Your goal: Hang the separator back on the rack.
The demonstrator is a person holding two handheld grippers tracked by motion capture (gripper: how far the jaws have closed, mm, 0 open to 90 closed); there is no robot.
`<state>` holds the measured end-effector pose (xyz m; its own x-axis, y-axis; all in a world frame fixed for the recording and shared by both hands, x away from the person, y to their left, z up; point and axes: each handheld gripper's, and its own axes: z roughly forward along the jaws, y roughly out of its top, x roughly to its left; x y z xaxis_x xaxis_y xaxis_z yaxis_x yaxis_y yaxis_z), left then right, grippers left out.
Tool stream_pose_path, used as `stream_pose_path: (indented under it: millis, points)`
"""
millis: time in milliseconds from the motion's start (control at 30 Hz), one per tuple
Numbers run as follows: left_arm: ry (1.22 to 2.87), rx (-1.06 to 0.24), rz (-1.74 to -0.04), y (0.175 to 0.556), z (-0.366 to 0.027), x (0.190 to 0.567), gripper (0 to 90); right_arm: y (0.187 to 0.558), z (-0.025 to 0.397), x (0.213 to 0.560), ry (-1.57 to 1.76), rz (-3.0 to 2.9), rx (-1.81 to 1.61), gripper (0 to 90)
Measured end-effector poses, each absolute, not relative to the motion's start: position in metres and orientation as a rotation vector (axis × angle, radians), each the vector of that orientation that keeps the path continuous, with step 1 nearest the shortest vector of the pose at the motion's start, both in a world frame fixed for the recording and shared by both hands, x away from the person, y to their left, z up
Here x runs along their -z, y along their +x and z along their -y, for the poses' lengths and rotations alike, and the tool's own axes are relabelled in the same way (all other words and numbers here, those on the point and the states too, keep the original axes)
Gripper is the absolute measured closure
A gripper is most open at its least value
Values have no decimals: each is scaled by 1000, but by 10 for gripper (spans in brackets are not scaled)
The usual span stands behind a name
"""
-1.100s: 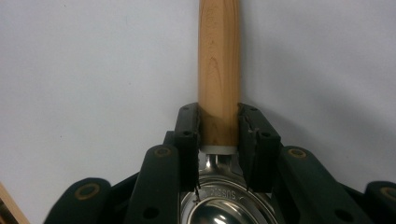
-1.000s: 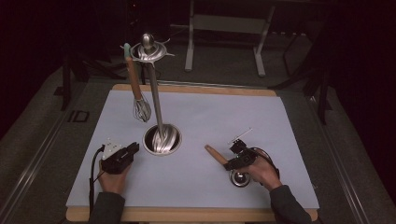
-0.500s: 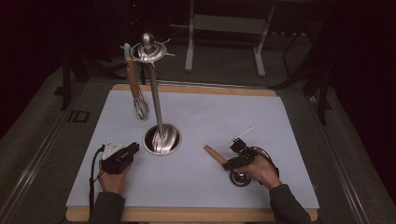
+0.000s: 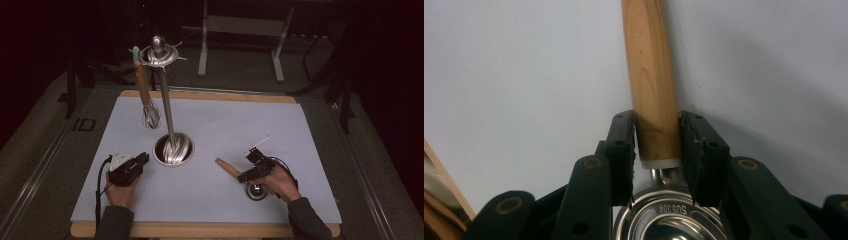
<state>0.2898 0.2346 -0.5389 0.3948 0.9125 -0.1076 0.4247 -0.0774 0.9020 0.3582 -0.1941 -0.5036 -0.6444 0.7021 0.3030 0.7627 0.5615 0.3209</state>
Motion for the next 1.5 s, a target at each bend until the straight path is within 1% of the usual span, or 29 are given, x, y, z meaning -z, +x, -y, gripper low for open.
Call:
stream_pose_path:
  millis: [233, 333, 667, 1500]
  points:
    - [1682, -632, -1189, 290, -234, 539, 806, 353, 183, 503, -1228, 2746, 581, 680]
    - [1682, -631, -1189, 290, -234, 539, 806, 352, 180, 501, -1213, 2761, 569, 706]
    - [1681, -630, -1190, 290, -234, 539, 806, 354, 181, 500, -1233, 2743, 678, 709]
    - [1686, -630, -1191, 290, -234, 539, 806, 357, 179, 470, -1161, 2754, 993, 709]
